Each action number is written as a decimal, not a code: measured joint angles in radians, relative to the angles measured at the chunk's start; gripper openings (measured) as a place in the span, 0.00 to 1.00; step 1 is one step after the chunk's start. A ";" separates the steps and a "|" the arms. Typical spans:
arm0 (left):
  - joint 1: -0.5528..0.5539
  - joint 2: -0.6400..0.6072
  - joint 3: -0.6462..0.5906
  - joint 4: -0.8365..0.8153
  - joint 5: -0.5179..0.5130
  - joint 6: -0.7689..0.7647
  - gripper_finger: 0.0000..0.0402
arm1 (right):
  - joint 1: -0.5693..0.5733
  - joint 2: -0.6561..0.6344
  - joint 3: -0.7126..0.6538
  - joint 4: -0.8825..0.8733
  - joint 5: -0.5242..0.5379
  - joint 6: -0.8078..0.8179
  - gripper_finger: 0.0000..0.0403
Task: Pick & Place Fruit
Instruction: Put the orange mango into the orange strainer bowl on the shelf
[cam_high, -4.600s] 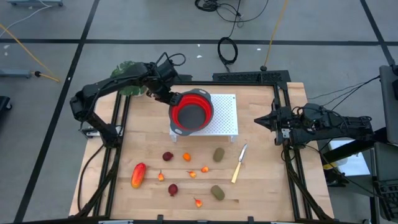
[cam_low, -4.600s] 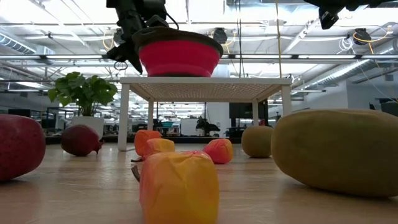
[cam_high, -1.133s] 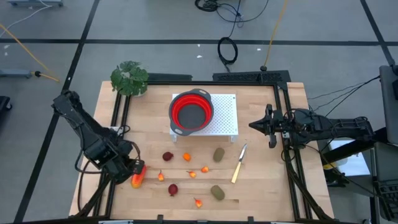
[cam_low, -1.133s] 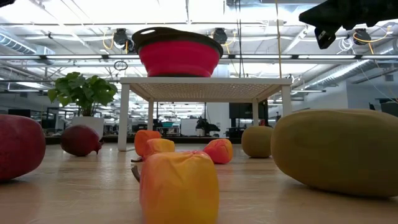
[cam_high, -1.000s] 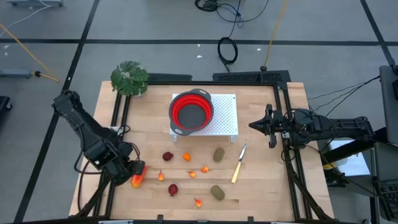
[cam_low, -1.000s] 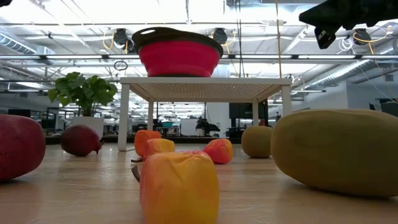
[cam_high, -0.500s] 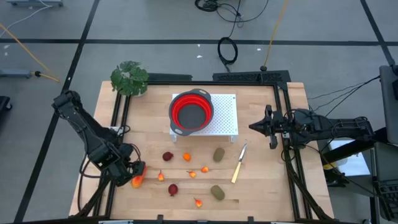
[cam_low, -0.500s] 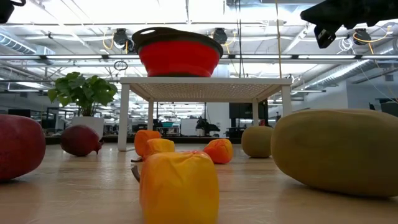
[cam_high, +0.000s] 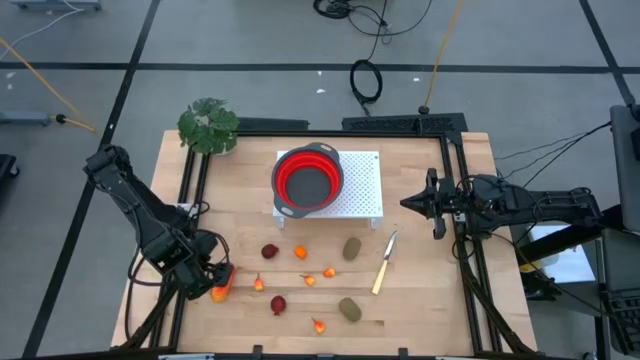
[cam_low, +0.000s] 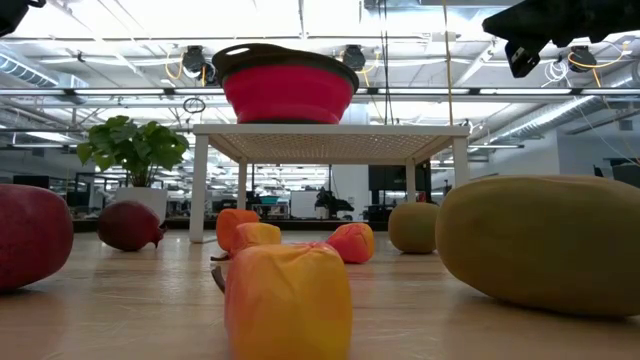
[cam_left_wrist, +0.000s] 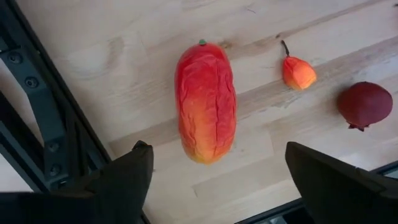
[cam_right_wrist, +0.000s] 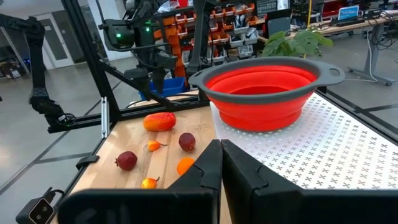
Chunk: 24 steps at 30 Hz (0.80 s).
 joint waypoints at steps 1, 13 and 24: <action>0.000 0.000 0.000 0.000 0.000 0.005 0.96 | 0.000 0.000 0.000 0.000 0.000 0.000 0.00; 0.000 0.015 0.000 -0.001 -0.159 0.023 0.92 | 0.000 0.000 0.000 0.000 0.003 0.000 0.00; -0.004 0.160 0.000 -0.008 -0.077 0.088 0.96 | 0.000 0.000 0.000 0.000 0.003 0.000 0.00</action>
